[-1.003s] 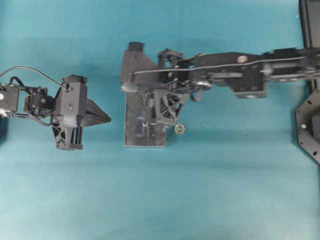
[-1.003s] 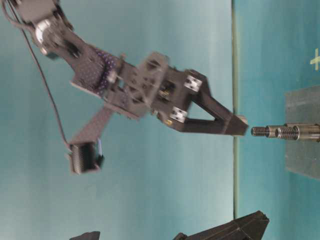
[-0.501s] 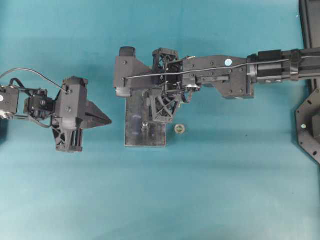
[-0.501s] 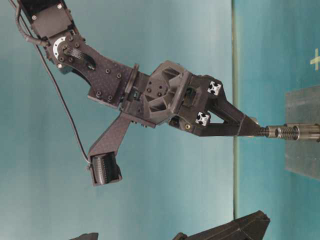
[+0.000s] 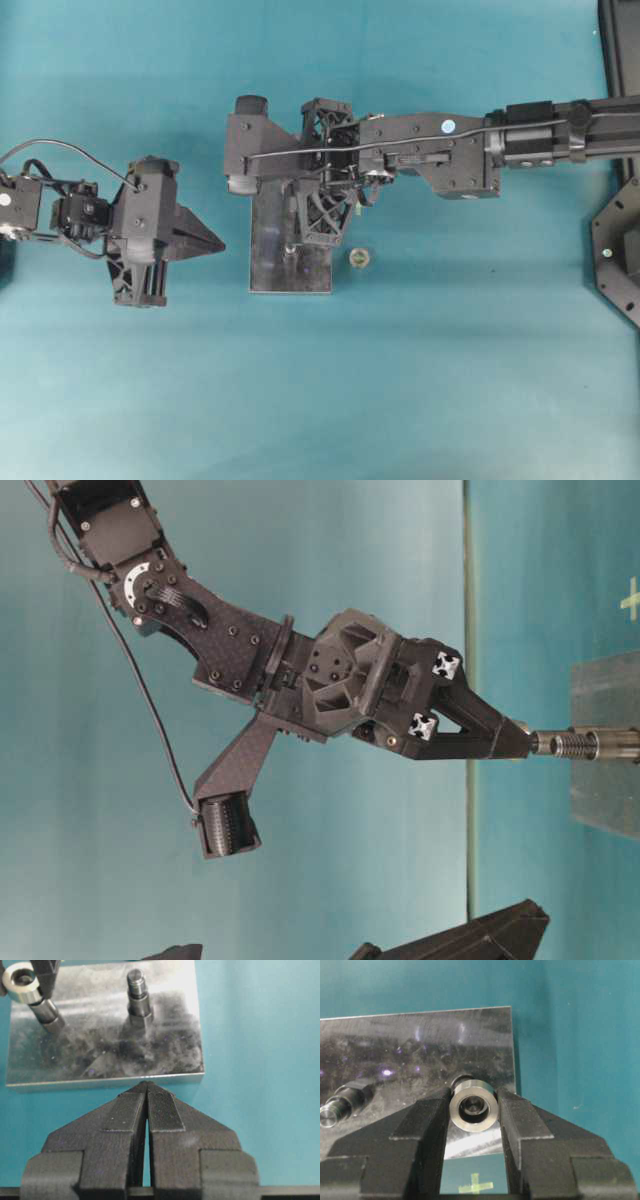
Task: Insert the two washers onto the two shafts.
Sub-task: 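Lower the held washer onto the upper shaft and release it, then move the right gripper back to the lower washer beside the plate, then grasp the lower silver washer with the right gripper and lift it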
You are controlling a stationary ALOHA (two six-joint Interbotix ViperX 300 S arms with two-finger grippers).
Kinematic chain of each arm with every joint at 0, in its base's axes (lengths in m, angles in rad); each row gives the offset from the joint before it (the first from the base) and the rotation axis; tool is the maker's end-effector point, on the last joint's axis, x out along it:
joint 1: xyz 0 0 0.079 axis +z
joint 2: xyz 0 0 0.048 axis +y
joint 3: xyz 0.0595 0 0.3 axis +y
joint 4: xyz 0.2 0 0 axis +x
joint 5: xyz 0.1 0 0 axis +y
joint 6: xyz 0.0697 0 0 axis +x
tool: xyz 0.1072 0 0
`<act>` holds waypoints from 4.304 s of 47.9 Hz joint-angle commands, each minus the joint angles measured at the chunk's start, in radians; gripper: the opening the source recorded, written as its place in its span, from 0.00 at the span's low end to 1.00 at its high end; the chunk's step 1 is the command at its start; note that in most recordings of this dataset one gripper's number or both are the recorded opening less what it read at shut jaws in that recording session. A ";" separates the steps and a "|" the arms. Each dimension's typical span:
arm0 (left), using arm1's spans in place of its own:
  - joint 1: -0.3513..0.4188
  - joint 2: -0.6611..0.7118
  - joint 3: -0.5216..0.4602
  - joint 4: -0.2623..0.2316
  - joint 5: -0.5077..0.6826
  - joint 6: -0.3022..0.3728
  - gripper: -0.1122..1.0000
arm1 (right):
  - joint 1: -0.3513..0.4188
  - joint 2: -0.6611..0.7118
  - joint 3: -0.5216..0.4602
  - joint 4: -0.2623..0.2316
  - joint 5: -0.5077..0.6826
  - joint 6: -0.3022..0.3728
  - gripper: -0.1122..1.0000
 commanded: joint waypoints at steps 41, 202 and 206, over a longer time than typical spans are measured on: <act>-0.015 -0.005 -0.028 0.002 -0.009 -0.003 0.10 | 0.032 0.026 -0.038 0.117 -0.015 -0.005 0.71; -0.008 0.032 -0.015 0.002 -0.095 -0.005 0.10 | 0.112 -0.192 0.244 0.092 -0.114 0.267 0.41; -0.008 0.031 -0.015 0.002 -0.095 -0.005 0.10 | 0.115 -0.193 0.207 0.092 -0.089 0.261 0.41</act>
